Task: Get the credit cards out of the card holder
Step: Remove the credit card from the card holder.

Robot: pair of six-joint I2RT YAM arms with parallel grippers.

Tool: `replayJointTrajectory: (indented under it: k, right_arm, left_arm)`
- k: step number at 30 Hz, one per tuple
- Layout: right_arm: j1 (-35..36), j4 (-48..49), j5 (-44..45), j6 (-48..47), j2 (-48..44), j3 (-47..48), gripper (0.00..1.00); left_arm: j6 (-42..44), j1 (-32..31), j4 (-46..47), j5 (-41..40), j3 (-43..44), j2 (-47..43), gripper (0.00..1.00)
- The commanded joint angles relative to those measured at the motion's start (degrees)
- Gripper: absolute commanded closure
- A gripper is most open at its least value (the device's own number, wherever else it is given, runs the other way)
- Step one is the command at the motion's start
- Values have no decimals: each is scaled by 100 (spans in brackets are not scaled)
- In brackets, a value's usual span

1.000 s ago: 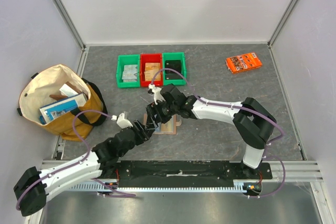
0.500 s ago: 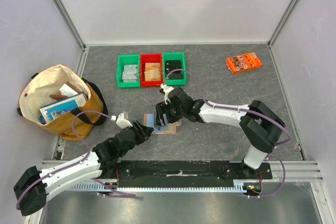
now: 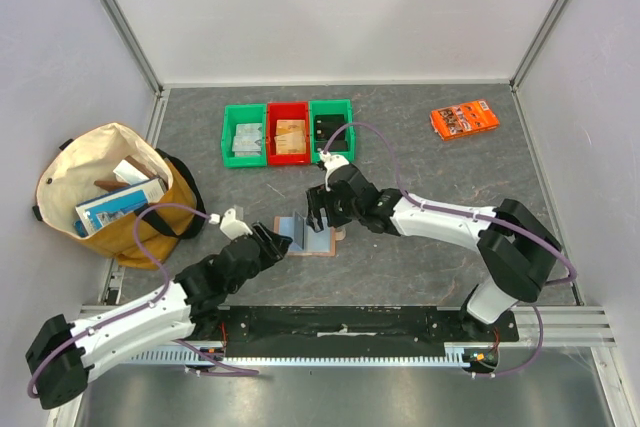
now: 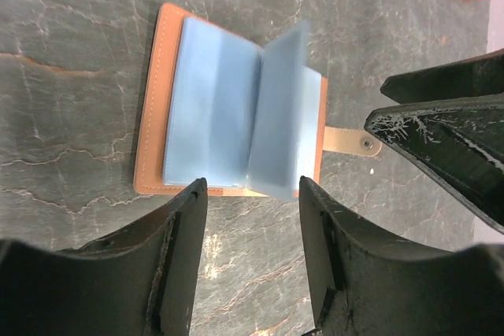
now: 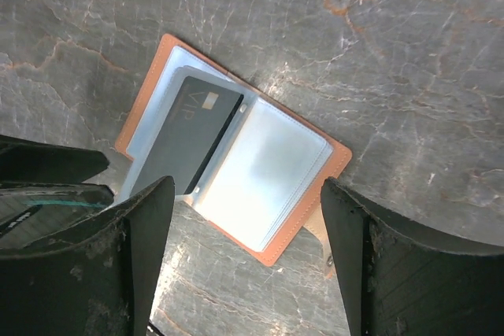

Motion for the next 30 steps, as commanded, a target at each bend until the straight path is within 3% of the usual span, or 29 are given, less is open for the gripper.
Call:
replayJointTrajectory:
  k: [1, 7, 11, 14, 16, 22, 30]
  right_arm:
    - [4, 48, 262, -143, -272, 2, 18]
    - [-4, 531, -317, 146, -158, -155, 21]
    - [-13, 1242, -845, 594, -9, -401, 23]
    - [-74, 1761, -1179, 963, 122, -595, 25]
    - [-136, 2156, -1390, 1218, 193, -718, 28]
    - [-303, 2825, -1777, 1615, 448, -973, 32]
    - [-373, 3432, -2085, 1957, 922, -1017, 34]
  left_arm:
    - [84, -16, -928, -774, 565, -278, 43]
    - [497, -16, -772, -696, 847, -262, 46]
    - [717, 63, -183, -389, 847, 475, 59]
    - [902, 492, 291, 137, 847, 1178, 63]
    - [1007, 1088, 703, 927, 847, 1600, 67]
    - [1350, 1671, 1207, 1527, 856, 2120, 68]
    - [1193, 1707, 1110, 1581, 646, 2288, 71]
